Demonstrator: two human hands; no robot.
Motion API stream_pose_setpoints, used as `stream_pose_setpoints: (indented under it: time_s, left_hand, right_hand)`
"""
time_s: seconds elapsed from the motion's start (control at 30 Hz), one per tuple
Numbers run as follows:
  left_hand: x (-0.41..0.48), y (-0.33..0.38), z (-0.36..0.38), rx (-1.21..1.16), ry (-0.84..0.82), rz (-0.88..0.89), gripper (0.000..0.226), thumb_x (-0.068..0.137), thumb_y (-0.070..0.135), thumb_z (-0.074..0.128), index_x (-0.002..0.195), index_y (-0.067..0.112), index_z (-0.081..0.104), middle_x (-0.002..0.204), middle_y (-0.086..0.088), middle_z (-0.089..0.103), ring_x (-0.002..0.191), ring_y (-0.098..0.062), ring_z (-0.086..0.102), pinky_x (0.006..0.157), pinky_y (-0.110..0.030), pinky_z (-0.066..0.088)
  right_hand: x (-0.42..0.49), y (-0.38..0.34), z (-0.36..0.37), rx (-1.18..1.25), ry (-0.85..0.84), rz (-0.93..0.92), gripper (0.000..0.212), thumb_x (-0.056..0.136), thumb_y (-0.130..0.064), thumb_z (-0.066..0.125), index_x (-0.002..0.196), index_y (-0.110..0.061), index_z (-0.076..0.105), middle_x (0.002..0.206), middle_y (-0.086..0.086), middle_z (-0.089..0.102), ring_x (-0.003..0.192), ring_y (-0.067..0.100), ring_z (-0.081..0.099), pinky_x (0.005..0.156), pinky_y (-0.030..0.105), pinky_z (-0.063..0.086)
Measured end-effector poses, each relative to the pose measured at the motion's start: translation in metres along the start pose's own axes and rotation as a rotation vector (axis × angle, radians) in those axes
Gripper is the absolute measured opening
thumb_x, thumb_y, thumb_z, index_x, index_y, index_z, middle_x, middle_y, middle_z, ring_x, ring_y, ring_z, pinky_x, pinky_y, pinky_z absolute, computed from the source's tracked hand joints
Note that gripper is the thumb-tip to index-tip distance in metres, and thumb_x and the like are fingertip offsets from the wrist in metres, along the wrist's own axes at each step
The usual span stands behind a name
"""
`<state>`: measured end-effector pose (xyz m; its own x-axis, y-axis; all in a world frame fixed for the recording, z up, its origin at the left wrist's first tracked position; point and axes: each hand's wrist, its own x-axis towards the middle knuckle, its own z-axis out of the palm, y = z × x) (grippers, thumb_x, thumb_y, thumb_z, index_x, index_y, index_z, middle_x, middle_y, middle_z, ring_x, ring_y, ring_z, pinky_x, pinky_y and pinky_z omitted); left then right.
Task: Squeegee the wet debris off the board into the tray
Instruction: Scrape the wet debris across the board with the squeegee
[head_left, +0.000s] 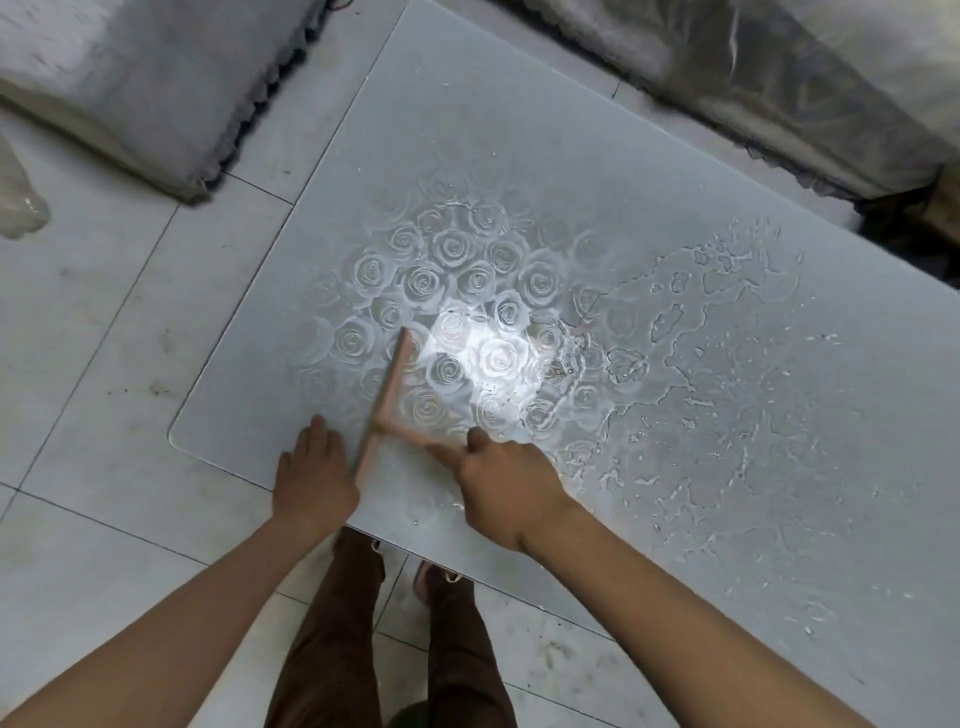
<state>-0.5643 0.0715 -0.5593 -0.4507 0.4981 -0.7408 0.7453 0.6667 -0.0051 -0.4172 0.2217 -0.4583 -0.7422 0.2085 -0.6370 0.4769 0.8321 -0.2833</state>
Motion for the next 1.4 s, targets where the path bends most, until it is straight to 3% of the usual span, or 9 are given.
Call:
stream_pose_setpoints:
  time_s: [0.2,0.37,0.47,0.63,0.8,0.9,1.1,1.23,1.4]
  left_hand:
    - [-0.007,0.015,0.007,0.091,-0.023,0.019,0.053,0.092,0.019,0.043,0.142,0.008,0.03,0.158,-0.009,0.009,0.143,-0.023,0.018,0.11,-0.04,0.028]
    - [-0.008,0.027,-0.001,0.065,-0.065,0.015,0.051,0.092,0.017,0.043,0.141,0.008,0.031,0.152,-0.009,0.025,0.137,-0.023,0.028,0.109,-0.04,0.03]
    - [-0.009,0.029,-0.013,0.038,-0.078,0.003,0.054,0.09,0.018,0.048,0.141,0.009,0.032,0.15,-0.007,0.026,0.136,-0.023,0.03,0.109,-0.04,0.03]
    - [-0.013,0.026,-0.031,-0.012,-0.082,-0.037,0.052,0.089,0.017,0.049,0.139,0.01,0.035,0.144,-0.007,0.034,0.128,-0.026,0.042,0.101,-0.036,0.036]
    - [-0.008,0.008,-0.048,-0.054,-0.074,-0.128,0.061,0.092,0.016,0.044,0.148,0.005,0.022,0.152,-0.012,0.026,0.134,-0.029,0.036,0.106,-0.038,0.034]
    - [-0.001,-0.002,-0.06,-0.046,-0.049,-0.12,0.063,0.093,0.017,0.044,0.149,0.005,0.018,0.157,-0.013,0.019,0.139,-0.029,0.03,0.11,-0.039,0.031]
    - [0.008,-0.01,-0.075,-0.095,-0.075,-0.117,0.065,0.095,0.017,0.041,0.152,0.006,0.01,0.16,-0.011,0.005,0.146,-0.027,0.016,0.117,-0.038,0.021]
    - [0.017,-0.012,-0.084,-0.107,-0.087,-0.114,0.065,0.096,0.019,0.04,0.152,0.007,0.01,0.16,-0.01,0.004,0.146,-0.026,0.016,0.117,-0.038,0.02]
    - [0.033,-0.021,-0.104,-0.035,-0.064,-0.106,0.057,0.094,0.018,0.041,0.146,0.005,0.023,0.153,-0.012,0.023,0.136,-0.029,0.033,0.105,-0.037,0.033]
  right_hand:
    - [-0.037,0.073,0.025,0.146,0.015,0.116,0.067,0.087,-0.017,0.045,0.145,-0.044,0.026,0.101,0.007,0.051,0.092,0.034,0.061,0.068,0.034,0.044]
    - [-0.094,0.135,0.017,0.121,0.034,0.264,0.061,0.095,-0.024,0.037,0.143,-0.055,0.016,0.085,0.0,0.042,0.087,0.029,0.06,0.061,0.031,0.035]
    - [-0.096,0.124,0.0,-0.004,0.12,0.214,0.073,0.092,-0.018,0.039,0.143,-0.054,0.001,0.084,0.002,0.044,0.079,0.029,0.061,0.056,0.031,0.033]
    - [-0.015,0.064,-0.052,-0.017,0.234,0.033,0.075,0.088,-0.013,0.043,0.145,-0.052,0.013,0.071,-0.002,0.031,0.064,0.026,0.051,0.048,0.028,0.02]
    - [0.088,0.011,-0.067,-0.07,0.155,-0.071,0.049,0.091,-0.013,0.044,0.138,-0.028,0.046,0.103,0.006,0.058,0.089,0.025,0.06,0.065,0.029,0.036]
    - [0.084,0.025,-0.062,-0.005,0.109,-0.026,0.051,0.092,-0.018,0.045,0.141,-0.032,0.041,0.111,0.008,0.058,0.099,0.028,0.06,0.069,0.032,0.036]
    - [0.005,0.084,-0.077,0.009,-0.051,0.153,0.077,0.089,-0.014,0.04,0.144,-0.057,0.009,0.106,0.009,0.062,0.096,0.03,0.061,0.065,0.031,0.038]
    - [0.017,0.061,-0.107,-0.099,0.043,0.153,0.075,0.089,-0.011,0.04,0.148,-0.048,0.011,0.107,0.009,0.061,0.092,0.027,0.061,0.058,0.028,0.033]
    - [0.098,-0.007,-0.126,-0.084,0.165,0.015,0.051,0.091,-0.016,0.046,0.141,-0.021,0.036,0.117,0.011,0.058,0.105,0.03,0.059,0.071,0.032,0.03]
